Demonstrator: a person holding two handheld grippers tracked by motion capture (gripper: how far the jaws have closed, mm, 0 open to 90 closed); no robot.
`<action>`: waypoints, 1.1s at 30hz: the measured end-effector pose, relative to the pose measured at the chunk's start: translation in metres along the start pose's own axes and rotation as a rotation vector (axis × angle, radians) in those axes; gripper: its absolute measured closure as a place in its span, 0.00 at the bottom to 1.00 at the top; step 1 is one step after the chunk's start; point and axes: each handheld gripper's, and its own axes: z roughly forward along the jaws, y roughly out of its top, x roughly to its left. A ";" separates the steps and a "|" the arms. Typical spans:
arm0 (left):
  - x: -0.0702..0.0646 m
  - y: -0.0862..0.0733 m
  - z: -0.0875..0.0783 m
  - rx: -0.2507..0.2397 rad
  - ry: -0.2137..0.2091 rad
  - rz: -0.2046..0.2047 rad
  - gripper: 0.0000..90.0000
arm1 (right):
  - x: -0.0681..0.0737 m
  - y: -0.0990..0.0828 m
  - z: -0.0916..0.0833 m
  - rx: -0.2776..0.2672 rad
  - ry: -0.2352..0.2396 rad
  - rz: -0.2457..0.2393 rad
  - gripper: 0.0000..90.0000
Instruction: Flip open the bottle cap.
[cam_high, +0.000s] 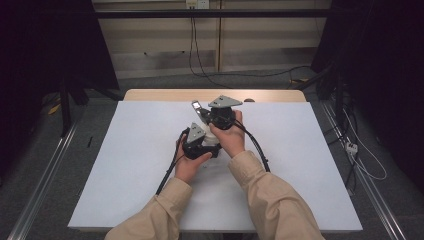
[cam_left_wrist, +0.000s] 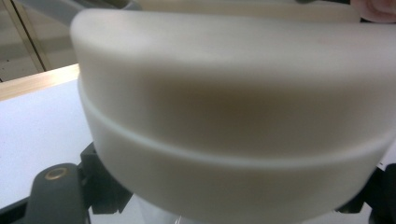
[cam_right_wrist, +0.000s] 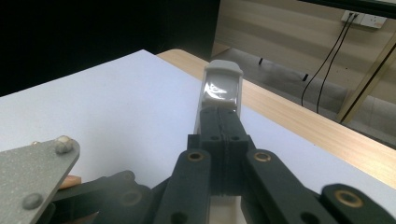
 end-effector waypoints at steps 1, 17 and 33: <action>0.000 0.000 0.000 0.000 0.000 0.001 0.21 | 0.000 0.000 0.000 0.001 0.000 0.001 1.00; 0.001 0.000 0.000 0.003 -0.003 0.002 0.21 | 0.002 0.001 0.003 0.036 0.010 0.027 1.00; 0.004 0.000 -0.002 -0.002 -0.030 -0.021 0.19 | 0.004 -0.001 0.000 0.011 0.005 0.010 0.89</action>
